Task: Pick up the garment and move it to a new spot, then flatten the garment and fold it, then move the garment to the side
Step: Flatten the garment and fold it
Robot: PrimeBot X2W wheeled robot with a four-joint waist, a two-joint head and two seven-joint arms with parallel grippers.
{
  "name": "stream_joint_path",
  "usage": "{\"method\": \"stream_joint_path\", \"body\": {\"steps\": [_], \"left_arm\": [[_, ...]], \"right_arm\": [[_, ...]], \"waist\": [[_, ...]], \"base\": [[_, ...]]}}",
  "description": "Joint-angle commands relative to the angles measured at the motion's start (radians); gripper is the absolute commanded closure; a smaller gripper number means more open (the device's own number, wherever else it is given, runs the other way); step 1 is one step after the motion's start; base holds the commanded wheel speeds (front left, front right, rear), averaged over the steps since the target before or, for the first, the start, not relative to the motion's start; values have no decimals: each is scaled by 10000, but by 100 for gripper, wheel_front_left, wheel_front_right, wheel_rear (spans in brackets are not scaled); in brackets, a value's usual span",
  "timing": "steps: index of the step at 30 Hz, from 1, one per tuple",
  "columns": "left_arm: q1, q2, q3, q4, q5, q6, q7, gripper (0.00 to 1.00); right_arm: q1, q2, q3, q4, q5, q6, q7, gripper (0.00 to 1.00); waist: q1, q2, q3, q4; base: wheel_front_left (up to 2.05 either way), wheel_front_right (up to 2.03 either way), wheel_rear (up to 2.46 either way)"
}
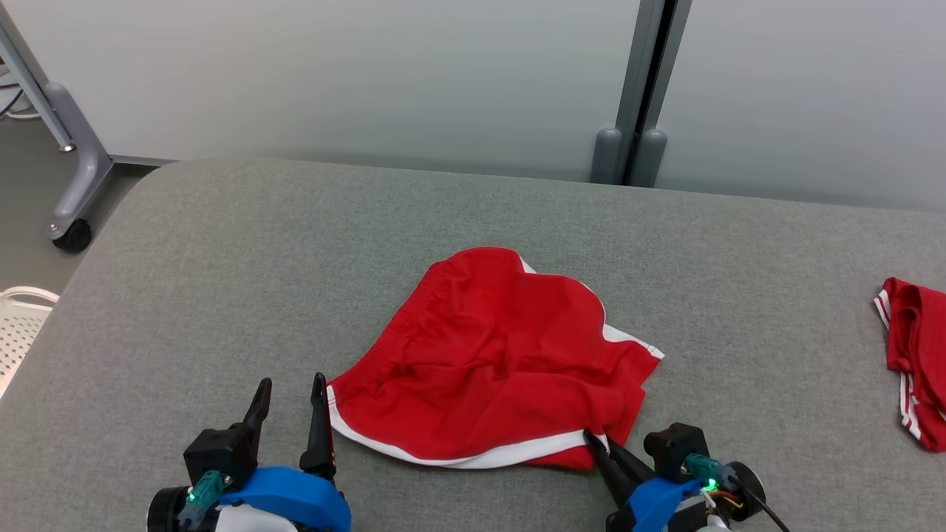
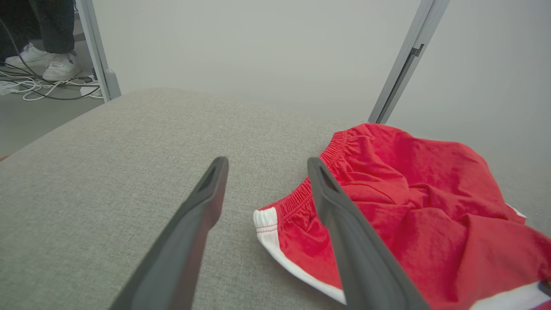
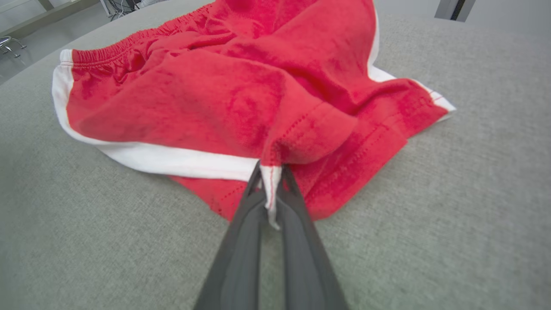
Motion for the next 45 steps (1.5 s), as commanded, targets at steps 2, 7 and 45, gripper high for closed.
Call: {"method": "stream_joint_path", "body": {"steps": [2,7,45], "left_arm": [[-129,39,-55,-44,-3,71,-33,0],[-163,60,-33,-122,-30,67,-94,0],[-1116,697,-2599,1605,-440,-2578,3001,67]], "right_arm": [[-276,-38,44,100,155,2,-56,100],[-403,-38,-206,-227,247,2,-173,100],[1198,-362,-1735,-3687,-777,2,982,100]], "waist": [[0,-1,18,-12],[0,-1,20,-77],[0,-1,125,-804]], "base": [[0,0,0],[0,0,0],[0,0,0]]}}
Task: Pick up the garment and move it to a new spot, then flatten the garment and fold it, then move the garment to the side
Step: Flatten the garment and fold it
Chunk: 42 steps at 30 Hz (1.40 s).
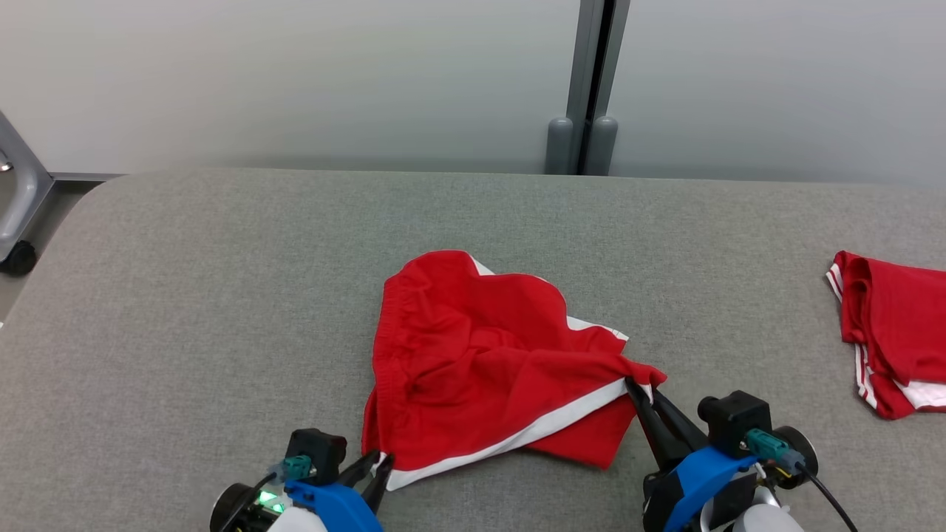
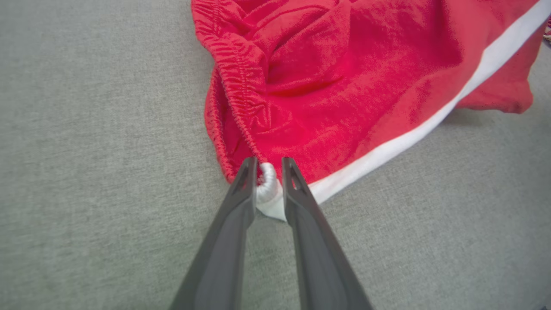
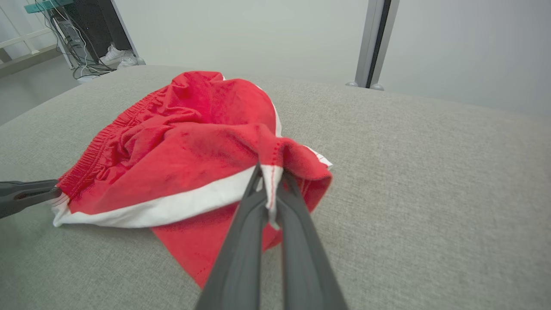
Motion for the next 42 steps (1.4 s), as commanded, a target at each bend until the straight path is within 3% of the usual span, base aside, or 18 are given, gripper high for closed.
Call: {"method": "stream_joint_path", "body": {"steps": [1,6,9,11,13,15,17,23,30,42], "left_arm": [[-75,0,-118,38,-74,-57,68,69],[-14,63,-431,225,-255,-124,164,61],[-82,72,-532,378,-297,-139,190,51],[-163,83,-673,525,-299,-151,254,38],[-224,86,-776,674,-327,-163,295,42],[-242,75,-863,814,-358,-173,360,62],[-301,69,-972,928,-420,-183,410,99],[-541,177,-729,744,-586,-191,-380,100],[-797,242,-134,-555,-795,49,-1453,100],[-984,864,1104,-5208,-1632,544,-1480,100]], "right_arm": [[153,5,2,-44,-29,2,13,100],[176,-13,32,-44,-11,2,48,100],[229,-6,63,-34,10,2,57,100],[246,-5,97,-26,29,2,71,100],[251,-5,137,-19,41,2,67,100],[248,-1,172,-8,60,2,51,100],[242,9,186,2,66,2,13,100],[229,-10,-96,-132,171,2,-153,100],[237,-194,-680,-1033,590,2,-86,100],[523,-970,-1755,-5372,1005,2,1206,100]], "waist": [[0,-1,-4,-13],[0,-1,-10,-45],[0,-1,-35,-59],[0,-1,-51,-73],[0,-1,-70,-93],[0,-1,-93,-118],[0,-1,-115,-150],[0,-1,-173,-222],[0,-1,-422,-260],[0,-1,-942,-811]], "base": [[0,0,0],[0,0,0],[0,0,0],[0,0,0],[0,0,0],[0,0,0],[0,0,0],[0,0,0],[0,0,0],[0,0,0]]}}
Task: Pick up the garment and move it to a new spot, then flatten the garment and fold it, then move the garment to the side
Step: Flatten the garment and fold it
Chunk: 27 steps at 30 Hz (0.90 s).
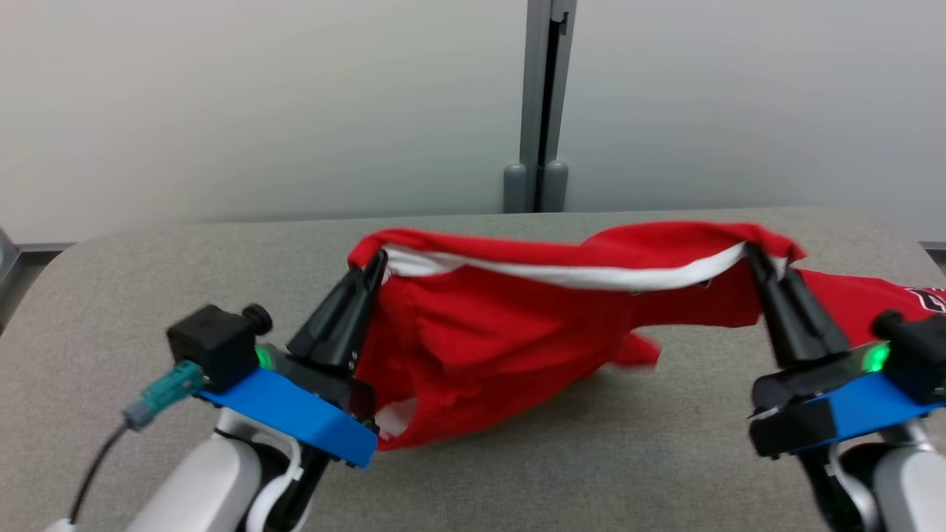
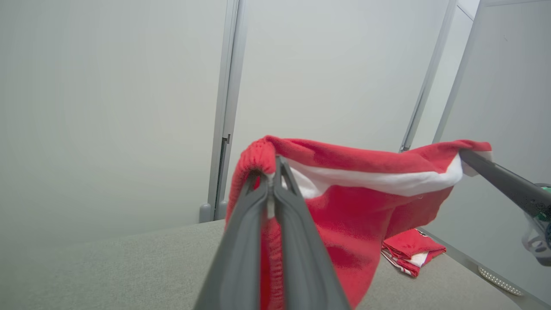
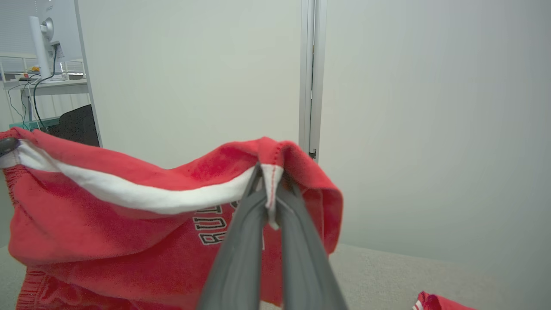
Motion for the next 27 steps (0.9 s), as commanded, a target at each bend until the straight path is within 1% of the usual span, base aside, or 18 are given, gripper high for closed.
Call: {"method": "stream_joint_path", "body": {"steps": [1,6,8,10,13,17,20,23,27], "left_arm": [[-230,212,219,-666,-118,101,145,100],[-726,621,683,-2625,-503,293,851,100],[-979,715,871,-3132,-731,349,1174,100],[-1240,855,930,-3348,-862,385,1529,100],[-1672,967,915,-3164,-954,330,1938,100],[-2500,990,901,-2414,-954,180,2279,100],[-3585,960,924,-1505,-798,-7,2420,100],[-4920,794,1084,-369,-542,-153,2262,100],[-6482,359,1246,1068,-378,-256,1771,100]], "right_arm": [[196,-138,-217,-638,18,2,241,100],[414,-243,-791,-2602,-36,2,1080,100],[421,-121,-874,-3146,243,2,1369,100],[355,-206,-921,-3482,341,2,1639,100],[126,-257,-835,-3482,489,2,1896,100],[-730,-357,-463,-2759,715,2,2002,100],[-2057,-473,-169,-1770,838,2,1849,100],[-3774,-503,62,-598,600,2,1383,100],[-5589,-265,165,785,225,2,544,100]], "waist": [[0,0,-82,-133],[0,0,-70,-353],[0,0,-8,-422],[0,0,105,-499],[0,0,399,-609],[0,0,1282,-791],[0,0,1958,-965],[0,0,2460,-1158],[0,0,2912,-1339]], "base": [[0,0,0],[0,0,0],[0,0,0],[0,0,0],[0,0,0],[0,0,0],[0,0,0],[0,0,0],[0,0,0]]}}
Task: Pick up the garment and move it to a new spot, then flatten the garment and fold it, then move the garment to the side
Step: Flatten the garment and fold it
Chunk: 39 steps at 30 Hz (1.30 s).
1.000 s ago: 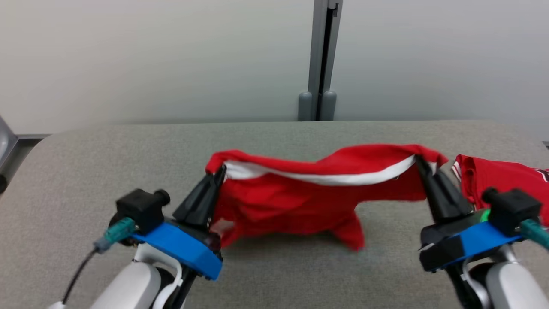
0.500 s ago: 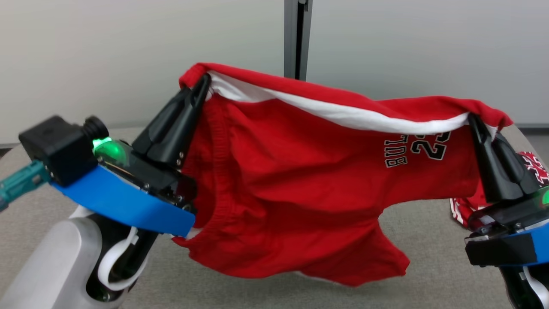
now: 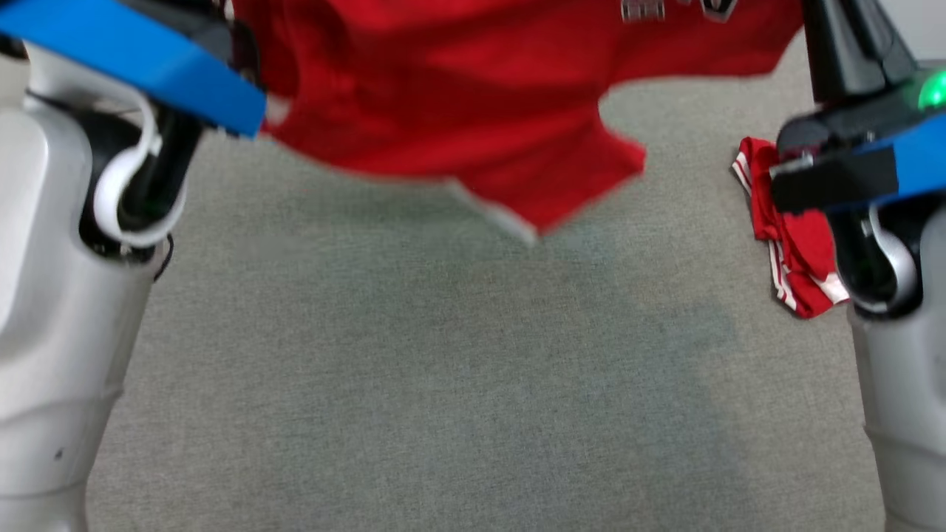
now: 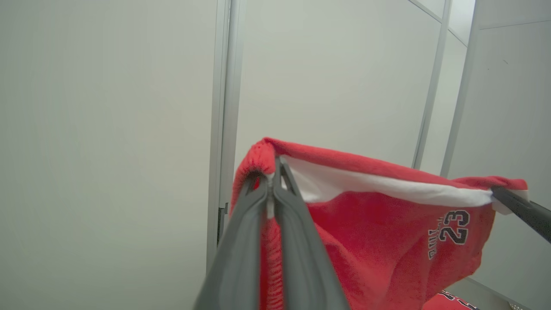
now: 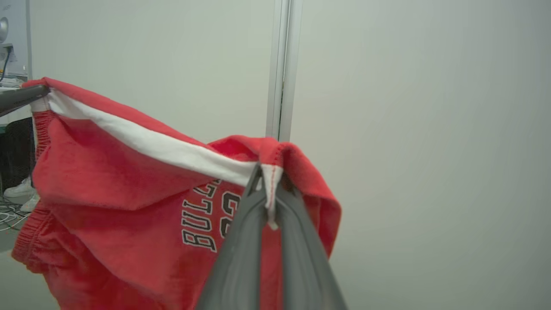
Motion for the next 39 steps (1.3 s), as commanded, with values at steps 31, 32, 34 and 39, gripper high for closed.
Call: {"method": "stream_joint_path", "body": {"steps": [31,32,34,39], "left_arm": [[5989,-548,-1791,458,-707,175,-2652,100],[6263,-513,-1851,171,-716,266,-2650,100],[6836,-449,-1935,-380,-806,494,-2623,100],[8022,-152,-2007,-1548,-891,1122,-2448,100]], "right_arm": [[4708,1091,197,3134,-76,2,-2597,100],[5050,1133,100,2823,-102,2,-2479,100],[5733,1222,-47,2186,-177,2,-2204,100],[7314,1382,-511,484,-524,2,-1424,100]], "waist": [[-4,-2,-988,482],[-4,-2,-1119,483],[-4,-2,-1366,464],[-4,-2,-1750,412]], "base": [[0,0,0],[0,0,0],[0,0,0],[0,0,0]]}}
